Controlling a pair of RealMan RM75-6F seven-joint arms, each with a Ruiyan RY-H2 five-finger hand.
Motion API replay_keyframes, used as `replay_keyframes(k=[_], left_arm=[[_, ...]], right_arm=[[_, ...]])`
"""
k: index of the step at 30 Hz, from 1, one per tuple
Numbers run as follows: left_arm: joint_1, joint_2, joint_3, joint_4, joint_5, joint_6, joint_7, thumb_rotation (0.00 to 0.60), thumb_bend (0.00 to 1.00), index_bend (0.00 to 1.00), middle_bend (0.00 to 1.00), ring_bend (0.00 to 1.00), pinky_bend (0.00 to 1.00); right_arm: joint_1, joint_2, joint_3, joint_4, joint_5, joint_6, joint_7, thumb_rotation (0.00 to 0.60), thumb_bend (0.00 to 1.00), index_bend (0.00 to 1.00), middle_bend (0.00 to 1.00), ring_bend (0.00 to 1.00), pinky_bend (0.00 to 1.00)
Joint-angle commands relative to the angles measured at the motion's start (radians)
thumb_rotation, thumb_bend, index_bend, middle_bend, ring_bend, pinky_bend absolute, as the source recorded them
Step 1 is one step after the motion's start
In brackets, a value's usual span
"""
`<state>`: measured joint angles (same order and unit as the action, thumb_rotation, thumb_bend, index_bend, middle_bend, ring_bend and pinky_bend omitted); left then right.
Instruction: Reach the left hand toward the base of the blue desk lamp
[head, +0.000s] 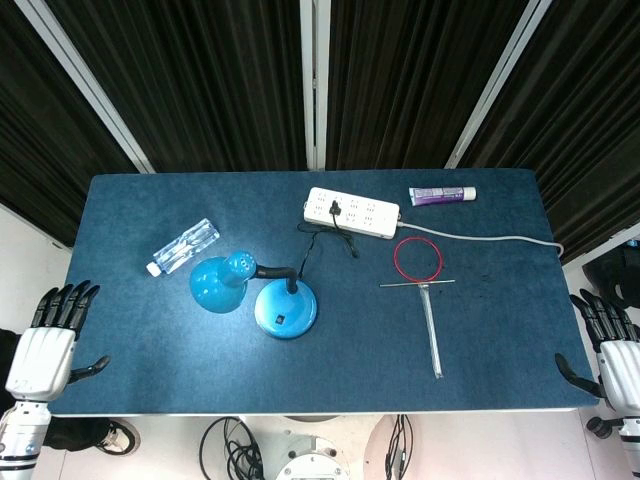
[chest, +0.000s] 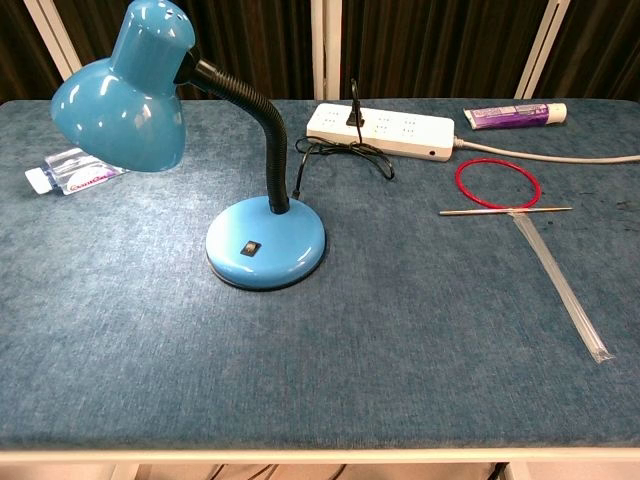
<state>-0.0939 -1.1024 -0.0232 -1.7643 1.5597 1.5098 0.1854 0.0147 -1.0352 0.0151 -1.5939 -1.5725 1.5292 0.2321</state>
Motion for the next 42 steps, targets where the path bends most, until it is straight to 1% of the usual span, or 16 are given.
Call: replay_keyframes(k=[1,10,19,21,22,23,24,25,26,28,29,30,32,34,38,42], left_arm=[[0.001,-0.001,0.000,0.001,-0.001,0.000,-0.001,0.600,0.04,0.04,0.00,0.00,0.00],[0.002,-0.002,0.000,0.004,-0.003,0.000,-0.003,0.600,0.04,0.04,0.00,0.00,0.00],[-0.012,-0.009,0.001,-0.003,-0.007,-0.028,0.017,0.600,0.05,0.04,0.00,0.00,0.00],[-0.015,-0.024,-0.005,0.006,-0.009,-0.024,0.030,0.600,0.06,0.04,0.03,0.00,0.02],[-0.016,-0.032,-0.005,0.011,-0.008,-0.025,0.037,0.600,0.06,0.04,0.07,0.03,0.07],[-0.017,-0.042,-0.003,0.018,-0.009,-0.030,0.047,0.600,0.07,0.04,0.17,0.12,0.16],[-0.019,-0.047,0.001,0.020,-0.014,-0.041,0.058,0.600,0.09,0.04,0.27,0.22,0.27],[-0.022,-0.049,0.008,0.019,-0.018,-0.057,0.068,0.600,0.13,0.04,0.40,0.38,0.39],[-0.027,-0.053,0.018,0.014,-0.025,-0.082,0.077,0.600,0.17,0.05,0.53,0.53,0.50],[-0.033,-0.069,0.028,0.021,-0.024,-0.103,0.088,0.600,0.25,0.08,0.69,0.69,0.62],[-0.036,-0.087,0.034,0.037,-0.019,-0.111,0.098,0.600,0.29,0.10,0.74,0.73,0.67],[-0.038,-0.100,0.038,0.049,-0.016,-0.117,0.106,0.600,0.32,0.12,0.78,0.75,0.71],[-0.046,-0.129,0.046,0.069,-0.019,-0.141,0.113,0.600,0.34,0.13,0.80,0.77,0.75],[-0.058,-0.151,0.046,0.081,-0.027,-0.166,0.109,0.600,0.35,0.13,0.80,0.78,0.75],[-0.098,-0.192,0.039,0.099,-0.067,-0.251,0.111,0.600,0.35,0.12,0.81,0.79,0.75],[-0.134,-0.237,0.034,0.109,-0.061,-0.294,0.127,0.600,0.35,0.10,0.81,0.79,0.75]], right_arm=[[0.000,-0.001,0.000,0.000,0.000,-0.001,0.000,0.600,0.28,0.00,0.00,0.00,0.00],[0.000,-0.002,0.000,0.002,0.001,0.000,0.002,0.600,0.28,0.00,0.00,0.00,0.00],[0.004,0.014,0.010,-0.015,0.001,0.005,0.004,0.600,0.28,0.00,0.00,0.00,0.00],[0.005,0.017,0.011,-0.018,0.001,0.005,0.003,0.600,0.28,0.00,0.00,0.00,0.00],[0.005,0.018,0.011,-0.019,0.001,0.005,0.003,0.600,0.28,0.00,0.00,0.00,0.00],[0.004,0.018,0.010,-0.018,0.000,0.006,0.003,0.600,0.28,0.00,0.00,0.00,0.00],[0.004,0.017,0.010,-0.018,0.001,0.006,0.004,0.600,0.28,0.00,0.00,0.00,0.00],[0.003,0.017,0.010,-0.018,0.001,0.007,0.006,0.600,0.28,0.00,0.00,0.00,0.00],[0.001,0.017,0.009,-0.017,0.001,0.008,0.008,0.600,0.28,0.00,0.00,0.00,0.00],[-0.001,0.016,0.007,-0.016,-0.002,0.012,0.008,0.600,0.28,0.00,0.00,0.00,0.00],[-0.002,0.016,0.007,-0.015,-0.004,0.015,0.008,0.600,0.28,0.00,0.00,0.00,0.00],[-0.003,0.016,0.006,-0.015,-0.005,0.017,0.009,0.600,0.28,0.00,0.00,0.00,0.00],[-0.005,0.018,0.006,-0.014,-0.004,0.020,0.011,0.600,0.28,0.00,0.00,0.00,0.00],[-0.007,0.021,0.006,-0.013,-0.004,0.022,0.013,0.600,0.28,0.00,0.00,0.00,0.00],[-0.011,0.025,0.007,-0.010,-0.002,0.027,0.022,0.600,0.28,0.00,0.00,0.00,0.00],[-0.013,0.026,0.005,-0.006,0.002,0.024,0.025,0.600,0.28,0.00,0.00,0.00,0.00]])
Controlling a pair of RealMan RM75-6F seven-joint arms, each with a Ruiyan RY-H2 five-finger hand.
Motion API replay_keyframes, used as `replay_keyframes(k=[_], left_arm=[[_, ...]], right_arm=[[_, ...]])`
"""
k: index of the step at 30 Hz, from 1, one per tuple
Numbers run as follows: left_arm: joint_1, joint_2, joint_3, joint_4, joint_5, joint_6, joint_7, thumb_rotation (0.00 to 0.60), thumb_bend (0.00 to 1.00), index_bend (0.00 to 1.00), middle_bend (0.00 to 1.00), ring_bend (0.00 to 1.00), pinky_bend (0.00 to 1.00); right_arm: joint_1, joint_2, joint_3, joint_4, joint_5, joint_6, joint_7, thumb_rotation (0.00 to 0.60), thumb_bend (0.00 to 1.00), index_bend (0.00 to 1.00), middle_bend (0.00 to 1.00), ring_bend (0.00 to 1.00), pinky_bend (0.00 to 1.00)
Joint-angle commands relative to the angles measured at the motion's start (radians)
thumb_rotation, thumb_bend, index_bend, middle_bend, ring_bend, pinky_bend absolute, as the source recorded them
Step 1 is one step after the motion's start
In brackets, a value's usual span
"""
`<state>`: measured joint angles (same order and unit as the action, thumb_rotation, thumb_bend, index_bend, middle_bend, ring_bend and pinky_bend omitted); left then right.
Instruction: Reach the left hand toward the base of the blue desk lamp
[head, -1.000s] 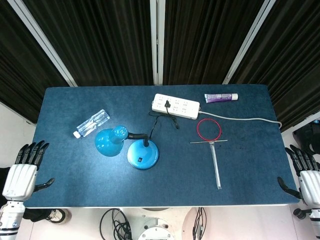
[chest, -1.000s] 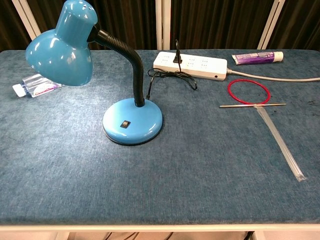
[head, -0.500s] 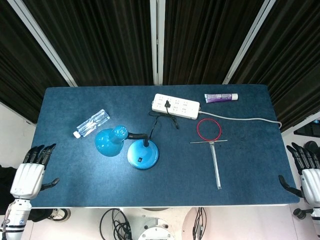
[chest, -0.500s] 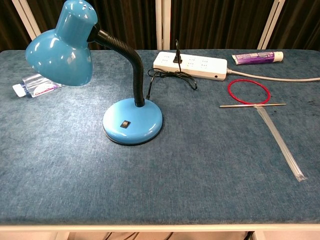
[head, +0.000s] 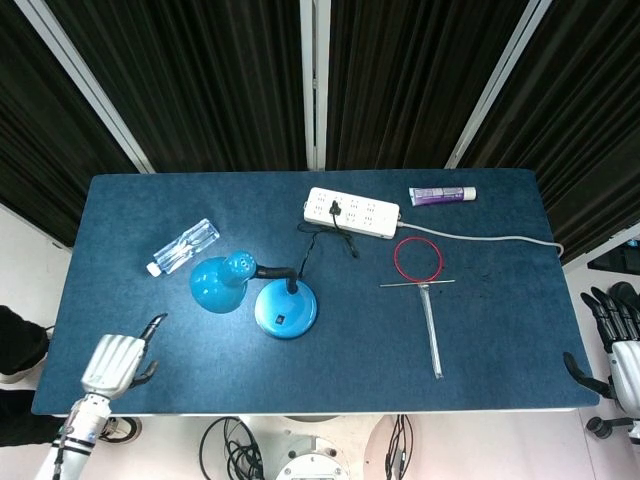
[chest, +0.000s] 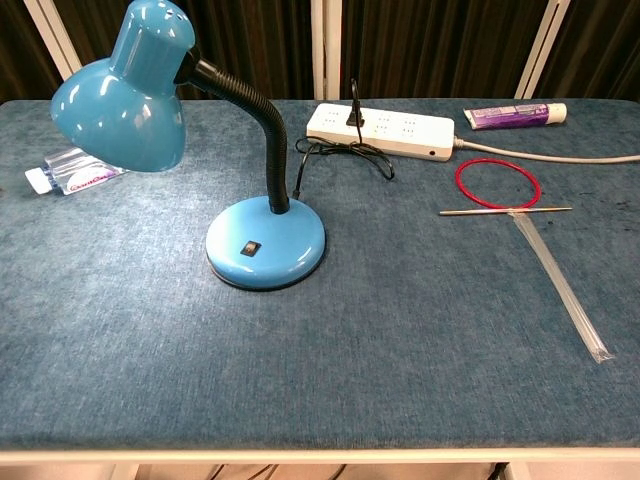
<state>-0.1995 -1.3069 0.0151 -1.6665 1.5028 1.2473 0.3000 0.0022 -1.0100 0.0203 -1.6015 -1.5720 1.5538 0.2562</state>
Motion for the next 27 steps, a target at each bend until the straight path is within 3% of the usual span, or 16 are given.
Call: replay_keyframes(k=[1,15,27], left_arm=[[-0.037,-0.043,-0.005,0.013,-0.002,-0.040,0.017,0.600,0.35,0.10,0.82,0.79,0.75],[-0.165,-0.201,-0.022,0.040,0.017,-0.166,0.088,0.600,0.37,0.09,0.82,0.79,0.74],[-0.238,-0.267,-0.048,0.040,-0.064,-0.247,0.142,0.600,0.38,0.07,0.82,0.79,0.74]], right_arm=[[-0.001,0.002,0.000,0.002,0.002,0.000,0.003,0.600,0.28,0.00,0.00,0.00,0.00],[0.002,0.003,0.011,0.018,0.024,-0.012,0.029,0.600,0.28,0.00,0.00,0.00,0.00],[0.004,0.007,0.016,0.038,0.040,-0.026,0.055,0.600,0.28,0.00,0.00,0.00,0.00]])
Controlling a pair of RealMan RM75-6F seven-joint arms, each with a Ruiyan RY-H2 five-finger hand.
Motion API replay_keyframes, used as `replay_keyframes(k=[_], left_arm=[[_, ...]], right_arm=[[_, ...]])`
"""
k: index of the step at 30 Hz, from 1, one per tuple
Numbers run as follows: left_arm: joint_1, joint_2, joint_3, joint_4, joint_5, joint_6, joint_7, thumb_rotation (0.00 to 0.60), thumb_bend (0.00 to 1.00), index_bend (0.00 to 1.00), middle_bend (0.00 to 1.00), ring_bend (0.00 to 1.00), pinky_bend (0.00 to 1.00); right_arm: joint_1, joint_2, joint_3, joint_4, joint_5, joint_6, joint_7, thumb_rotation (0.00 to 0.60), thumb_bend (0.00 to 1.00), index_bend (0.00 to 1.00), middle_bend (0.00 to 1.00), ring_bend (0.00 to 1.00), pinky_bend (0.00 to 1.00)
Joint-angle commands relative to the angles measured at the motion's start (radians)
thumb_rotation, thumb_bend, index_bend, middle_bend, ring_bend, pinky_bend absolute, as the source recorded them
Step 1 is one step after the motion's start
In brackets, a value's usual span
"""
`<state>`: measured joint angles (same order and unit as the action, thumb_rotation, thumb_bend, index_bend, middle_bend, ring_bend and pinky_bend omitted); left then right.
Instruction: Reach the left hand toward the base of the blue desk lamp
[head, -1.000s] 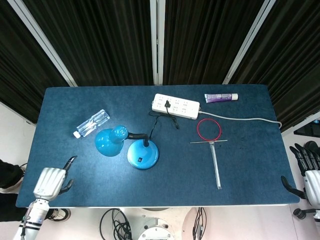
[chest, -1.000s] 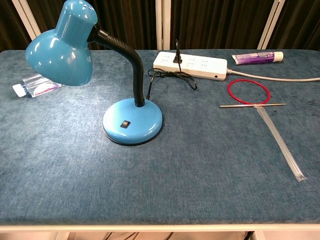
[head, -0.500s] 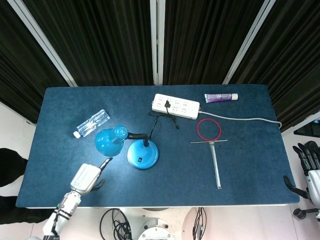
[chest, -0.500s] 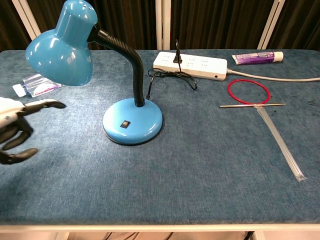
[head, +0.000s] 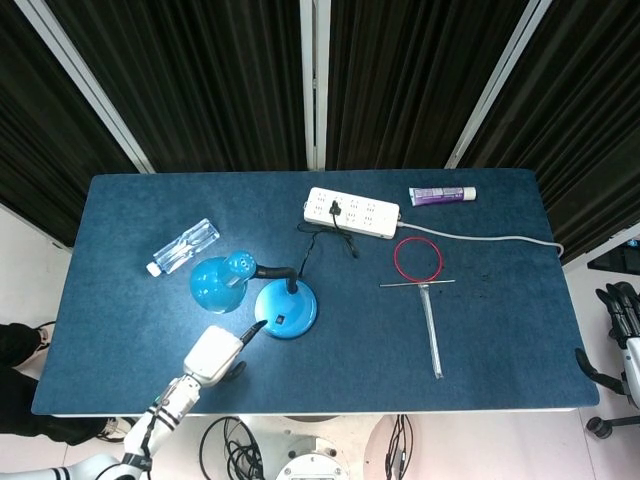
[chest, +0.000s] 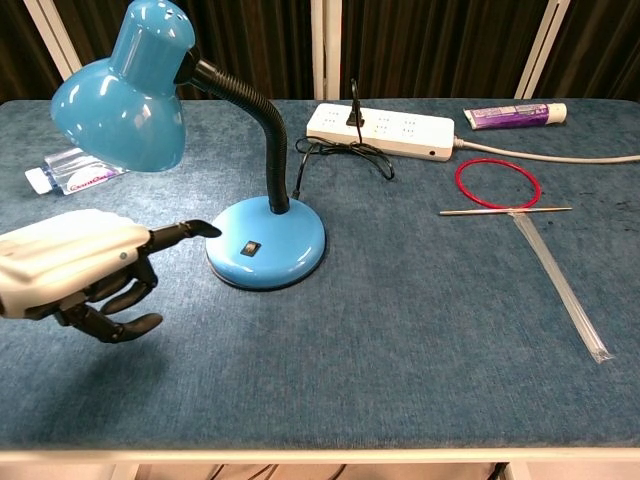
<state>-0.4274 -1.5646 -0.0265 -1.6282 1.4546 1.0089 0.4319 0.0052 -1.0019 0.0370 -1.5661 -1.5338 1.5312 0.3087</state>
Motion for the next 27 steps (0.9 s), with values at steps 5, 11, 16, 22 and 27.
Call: replay_keyframes(k=[5,11,16,22,27], left_arm=[[-0.034,-0.025,-0.016,0.013,-0.049,-0.029,0.015,0.600,0.38,0.07,0.82,0.79,0.74],[-0.061,-0.048,-0.019,0.038,-0.070,-0.046,0.009,0.600,0.38,0.07,0.82,0.79,0.74],[-0.072,-0.063,-0.014,0.051,-0.077,-0.046,0.008,0.600,0.38,0.07,0.82,0.79,0.75],[-0.080,-0.069,-0.011,0.060,-0.081,-0.034,0.002,0.600,0.38,0.07,0.82,0.79,0.75],[-0.093,-0.076,-0.011,0.065,-0.100,-0.043,0.008,0.600,0.38,0.07,0.82,0.79,0.75]], right_arm=[[0.000,-0.005,0.000,0.011,0.003,-0.004,0.013,0.600,0.28,0.00,0.00,0.00,0.00],[-0.005,-0.005,0.001,0.018,0.008,-0.001,0.026,0.600,0.29,0.00,0.00,0.00,0.00],[-0.004,-0.010,0.002,0.029,0.011,-0.006,0.035,0.600,0.29,0.00,0.00,0.00,0.00],[0.000,-0.014,0.002,0.041,0.016,-0.019,0.038,0.600,0.29,0.00,0.00,0.00,0.00],[0.003,-0.016,0.005,0.045,0.019,-0.026,0.042,0.600,0.29,0.00,0.00,0.00,0.00]])
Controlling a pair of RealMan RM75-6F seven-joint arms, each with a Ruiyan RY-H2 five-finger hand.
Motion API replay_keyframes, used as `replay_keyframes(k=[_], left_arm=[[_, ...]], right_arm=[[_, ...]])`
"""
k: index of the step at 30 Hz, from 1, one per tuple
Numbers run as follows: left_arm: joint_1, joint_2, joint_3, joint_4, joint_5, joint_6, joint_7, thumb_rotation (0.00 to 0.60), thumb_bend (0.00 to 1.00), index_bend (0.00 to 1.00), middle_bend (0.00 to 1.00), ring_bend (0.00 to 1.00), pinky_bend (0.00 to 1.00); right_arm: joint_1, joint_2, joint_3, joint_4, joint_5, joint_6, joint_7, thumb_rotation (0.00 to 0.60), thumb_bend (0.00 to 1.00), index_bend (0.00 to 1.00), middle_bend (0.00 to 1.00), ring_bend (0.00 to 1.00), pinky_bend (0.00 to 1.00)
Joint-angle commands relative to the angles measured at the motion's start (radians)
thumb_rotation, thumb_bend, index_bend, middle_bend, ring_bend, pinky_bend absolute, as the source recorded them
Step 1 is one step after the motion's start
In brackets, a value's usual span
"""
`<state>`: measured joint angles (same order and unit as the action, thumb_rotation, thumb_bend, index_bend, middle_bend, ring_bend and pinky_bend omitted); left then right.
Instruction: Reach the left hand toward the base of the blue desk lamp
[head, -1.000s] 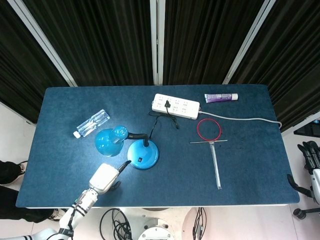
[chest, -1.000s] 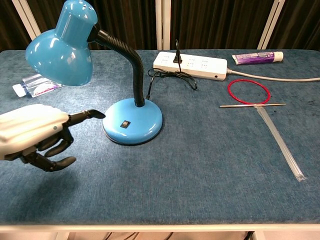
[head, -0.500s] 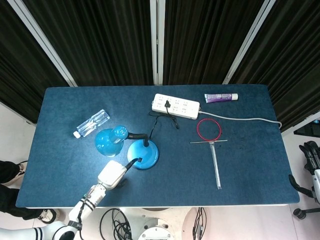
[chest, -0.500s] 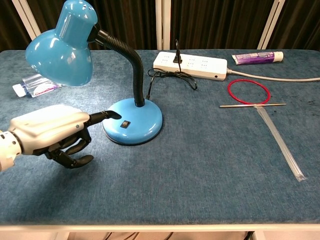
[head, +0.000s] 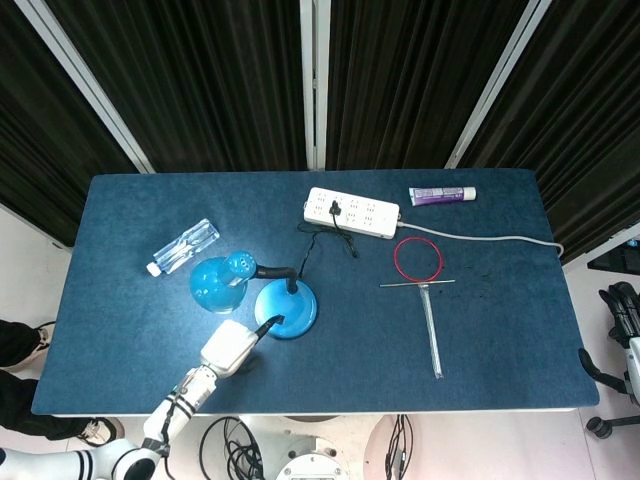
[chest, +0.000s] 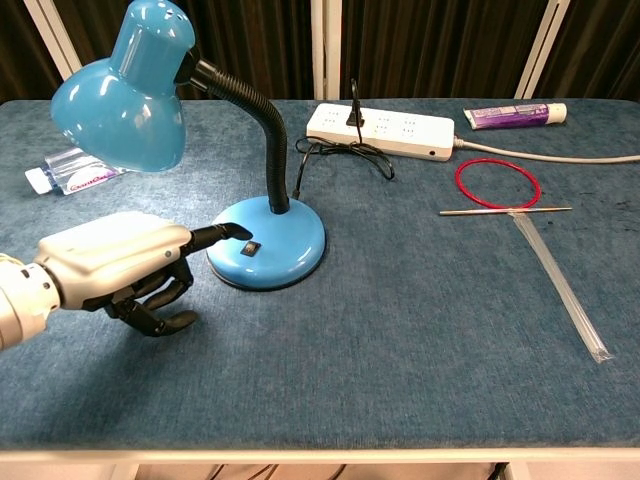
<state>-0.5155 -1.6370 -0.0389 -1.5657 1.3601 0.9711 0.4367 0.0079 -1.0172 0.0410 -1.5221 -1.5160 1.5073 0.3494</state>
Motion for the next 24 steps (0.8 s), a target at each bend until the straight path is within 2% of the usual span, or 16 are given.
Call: replay_keyframes(k=[1,24], left_arm=[[-0.008,-0.006,0.004,0.005,-0.009,-0.009,0.006,0.600,0.38,0.07,0.82,0.79,0.75],[-0.035,-0.025,0.015,0.038,-0.063,-0.016,0.004,0.600,0.38,0.07,0.83,0.79,0.78]], right_arm=[[0.002,-0.001,0.001,0.001,0.003,-0.004,0.003,0.600,0.29,0.00,0.00,0.00,0.00],[0.007,-0.011,0.000,0.022,0.006,-0.020,0.019,0.600,0.29,0.00,0.00,0.00,0.00]])
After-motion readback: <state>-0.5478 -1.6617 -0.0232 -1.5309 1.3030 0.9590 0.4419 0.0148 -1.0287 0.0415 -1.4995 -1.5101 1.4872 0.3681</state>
